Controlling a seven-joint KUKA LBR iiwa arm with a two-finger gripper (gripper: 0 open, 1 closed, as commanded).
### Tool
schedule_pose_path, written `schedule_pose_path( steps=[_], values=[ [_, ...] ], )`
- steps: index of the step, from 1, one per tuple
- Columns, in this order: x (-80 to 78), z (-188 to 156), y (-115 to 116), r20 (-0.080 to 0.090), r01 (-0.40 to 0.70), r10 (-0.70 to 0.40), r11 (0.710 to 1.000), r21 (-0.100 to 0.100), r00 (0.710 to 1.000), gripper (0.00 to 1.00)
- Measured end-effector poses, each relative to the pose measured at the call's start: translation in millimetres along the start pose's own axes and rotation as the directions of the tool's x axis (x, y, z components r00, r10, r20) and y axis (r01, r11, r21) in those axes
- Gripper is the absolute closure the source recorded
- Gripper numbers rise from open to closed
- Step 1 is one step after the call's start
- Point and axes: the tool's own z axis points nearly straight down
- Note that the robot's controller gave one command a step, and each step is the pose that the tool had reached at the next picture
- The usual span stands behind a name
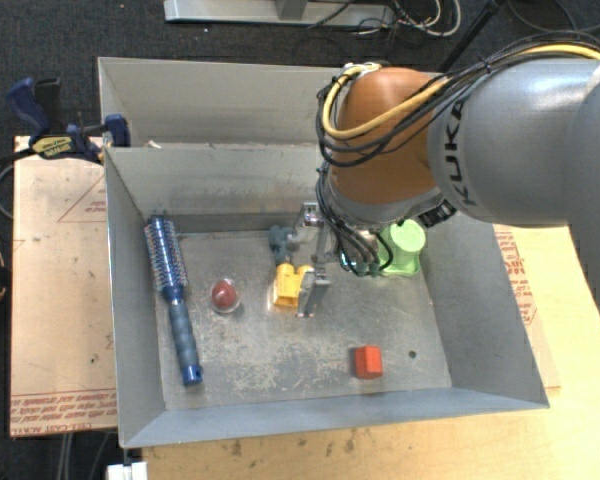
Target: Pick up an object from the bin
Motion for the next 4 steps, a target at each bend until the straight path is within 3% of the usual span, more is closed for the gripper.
schedule_pose_path(
  steps=[1, 2, 3, 4],
  values=[
    [-2.7, 99, 8, 0.015, 0.237, -0.237, 0.971, 0.001, 0.971, 0.0],
    [-20.6, 85, -52, 0.01, 0.431, -0.431, 0.902, 0.007, 0.902, 0.0],
    [-19.7, 86, -49, 0.009, 0.434, -0.434, 0.901, 0.003, 0.901, 1.0],
    [-19.4, -54, -44, 0.016, 0.451, -0.451, 0.893, 0.007, 0.892, 1.0]
  ],
)
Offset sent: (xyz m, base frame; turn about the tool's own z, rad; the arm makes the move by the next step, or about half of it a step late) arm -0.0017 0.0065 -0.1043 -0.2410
